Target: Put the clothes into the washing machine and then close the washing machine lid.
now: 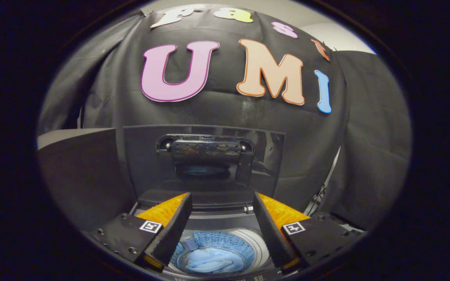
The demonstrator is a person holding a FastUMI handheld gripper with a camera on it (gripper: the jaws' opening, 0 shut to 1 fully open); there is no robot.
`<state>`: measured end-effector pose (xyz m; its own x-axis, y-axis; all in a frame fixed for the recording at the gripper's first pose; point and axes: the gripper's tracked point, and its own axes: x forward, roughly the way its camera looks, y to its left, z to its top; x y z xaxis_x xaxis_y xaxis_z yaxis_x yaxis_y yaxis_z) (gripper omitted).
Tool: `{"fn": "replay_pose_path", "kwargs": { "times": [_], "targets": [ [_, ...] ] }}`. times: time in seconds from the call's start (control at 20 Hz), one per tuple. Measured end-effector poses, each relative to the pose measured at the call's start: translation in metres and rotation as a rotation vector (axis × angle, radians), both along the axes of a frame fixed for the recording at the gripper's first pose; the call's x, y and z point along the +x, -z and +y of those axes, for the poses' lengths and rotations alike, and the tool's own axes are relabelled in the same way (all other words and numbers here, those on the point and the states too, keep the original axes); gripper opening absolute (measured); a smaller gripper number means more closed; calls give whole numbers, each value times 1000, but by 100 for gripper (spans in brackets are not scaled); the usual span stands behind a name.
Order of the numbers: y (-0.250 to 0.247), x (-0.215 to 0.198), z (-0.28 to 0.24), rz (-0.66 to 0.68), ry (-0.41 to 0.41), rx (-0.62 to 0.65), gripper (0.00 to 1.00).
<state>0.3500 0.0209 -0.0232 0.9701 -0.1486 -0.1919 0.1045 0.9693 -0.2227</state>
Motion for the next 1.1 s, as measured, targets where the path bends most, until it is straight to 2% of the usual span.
{"fn": "replay_pose_path", "kwargs": {
  "times": [0.05,0.1,0.25,0.4,0.6,0.9,1.1],
  "targets": [
    [-5,0,-3,2,14,-18,97],
    [-12,-3,-6,-5,27,-36,98],
    [-40,-3,4,-52,-6,-57,98],
    [-63,-5,33,-90,-94,-18,98],
    [-104,3,59,-161,-154,-29,98],
    [-155,50,77,-212,-121,69,98],
    [-185,89,87,-267,-119,13,98]
  ]
}}
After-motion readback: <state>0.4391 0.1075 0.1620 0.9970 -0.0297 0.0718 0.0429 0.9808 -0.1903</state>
